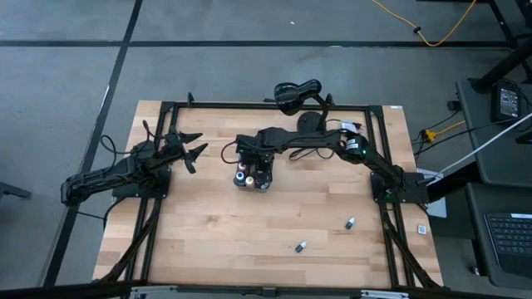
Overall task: Pick & Place food coloring
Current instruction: Put the right small black food coloring bottle into the gray transparent bin, then put the small blue food coloring bottle into the gray transparent bin
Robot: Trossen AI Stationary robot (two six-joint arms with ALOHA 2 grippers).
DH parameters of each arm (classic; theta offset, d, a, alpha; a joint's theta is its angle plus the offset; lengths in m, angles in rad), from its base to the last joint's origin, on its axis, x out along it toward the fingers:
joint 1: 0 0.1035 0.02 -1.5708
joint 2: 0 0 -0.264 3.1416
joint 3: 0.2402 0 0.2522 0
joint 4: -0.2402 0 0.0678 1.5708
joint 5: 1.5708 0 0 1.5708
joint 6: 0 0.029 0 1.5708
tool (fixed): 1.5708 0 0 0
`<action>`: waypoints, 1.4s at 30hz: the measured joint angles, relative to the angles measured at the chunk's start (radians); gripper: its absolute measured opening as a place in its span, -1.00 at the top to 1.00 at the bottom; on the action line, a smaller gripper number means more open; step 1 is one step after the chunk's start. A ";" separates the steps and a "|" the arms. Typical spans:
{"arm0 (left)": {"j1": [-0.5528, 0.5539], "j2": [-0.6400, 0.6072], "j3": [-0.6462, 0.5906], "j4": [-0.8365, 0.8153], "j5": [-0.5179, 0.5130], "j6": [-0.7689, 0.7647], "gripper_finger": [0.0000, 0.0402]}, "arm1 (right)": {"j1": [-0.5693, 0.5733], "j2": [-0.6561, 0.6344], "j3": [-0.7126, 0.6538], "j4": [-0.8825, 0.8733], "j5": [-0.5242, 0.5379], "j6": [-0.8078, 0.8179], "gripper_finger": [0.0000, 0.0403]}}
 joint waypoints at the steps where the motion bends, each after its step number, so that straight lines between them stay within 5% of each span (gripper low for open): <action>1: 0.000 0.000 0.000 0.000 0.000 0.000 -0.06 | -0.001 0.003 0.000 -0.001 -0.001 0.000 0.69; 7: 0.000 0.000 0.000 0.000 0.000 0.000 -0.06 | -0.003 0.011 0.000 -0.006 -0.002 0.001 0.64; 18: 0.000 0.000 0.000 0.000 0.000 0.000 -0.06 | -0.005 0.011 0.011 -0.031 -0.009 0.000 0.16; 31: 0.000 0.000 0.000 0.000 0.000 0.000 -0.06 | 0.017 0.010 0.282 -0.243 -0.005 0.007 0.02; 42: 0.000 0.000 0.000 0.000 0.000 0.000 -0.06 | 0.183 -0.131 0.257 -0.370 0.124 0.378 0.02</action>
